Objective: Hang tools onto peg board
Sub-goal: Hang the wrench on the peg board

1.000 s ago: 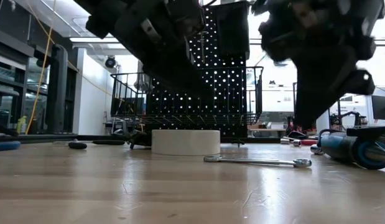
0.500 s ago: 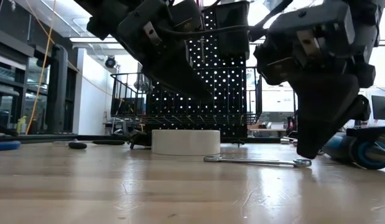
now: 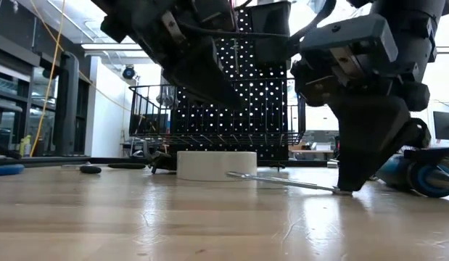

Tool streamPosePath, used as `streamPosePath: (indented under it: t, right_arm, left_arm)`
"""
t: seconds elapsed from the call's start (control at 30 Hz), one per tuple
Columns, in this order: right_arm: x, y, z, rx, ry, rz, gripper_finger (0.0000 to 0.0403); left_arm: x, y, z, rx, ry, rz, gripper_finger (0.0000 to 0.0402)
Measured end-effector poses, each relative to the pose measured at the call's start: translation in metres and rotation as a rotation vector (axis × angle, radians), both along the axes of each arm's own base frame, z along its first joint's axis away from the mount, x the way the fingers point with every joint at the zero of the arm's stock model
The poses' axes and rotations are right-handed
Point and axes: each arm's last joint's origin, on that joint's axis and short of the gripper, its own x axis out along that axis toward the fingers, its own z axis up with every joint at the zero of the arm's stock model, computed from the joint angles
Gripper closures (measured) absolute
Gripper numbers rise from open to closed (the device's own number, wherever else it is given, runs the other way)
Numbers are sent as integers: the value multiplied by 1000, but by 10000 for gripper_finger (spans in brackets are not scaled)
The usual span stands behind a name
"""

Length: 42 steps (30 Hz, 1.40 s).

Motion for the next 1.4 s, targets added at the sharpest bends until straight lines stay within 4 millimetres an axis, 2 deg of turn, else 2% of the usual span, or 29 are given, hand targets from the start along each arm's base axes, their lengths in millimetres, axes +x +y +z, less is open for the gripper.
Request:
streamPosePath:
  t: [0.1,0.23,0.33,0.5,0.6,0.73,0.9,1.0,1.13,1.4]
  right_arm:
    - [1,1,-3,7,-8,1,403]
    - [1,1,-3,2,-5,7,403]
    - [1,1,-4,-7,-5,21,403]
    - [1,0,-4,-15,-3,21,403]
    - [1,0,-5,-17,-6,21,403]
    - [1,0,-5,-22,-12,18,403]
    - [1,0,-5,-24,-16,15,403]
    - [2,0,-5,-25,-23,15,403]
    - [2,0,-5,-24,-27,12,403]
    - [2,1,-5,-21,-29,6,403]
  left_arm:
    - [-8,-4,3,-11,58,-37,401]
    - [-18,-11,-8,18,181,-69,401]
    - [-17,-15,-14,45,188,-59,401]
    - [-10,-18,-12,50,102,-69,391]
    - [-7,-18,-9,120,36,-91,365]
    - [-2,-16,-11,226,-23,-87,307]
    - [10,-16,-29,253,-61,-71,230]
    - [17,-18,-42,262,-19,-74,201]
    - [31,-23,-50,294,28,-101,183]
    - [49,-25,-66,370,206,-118,181]
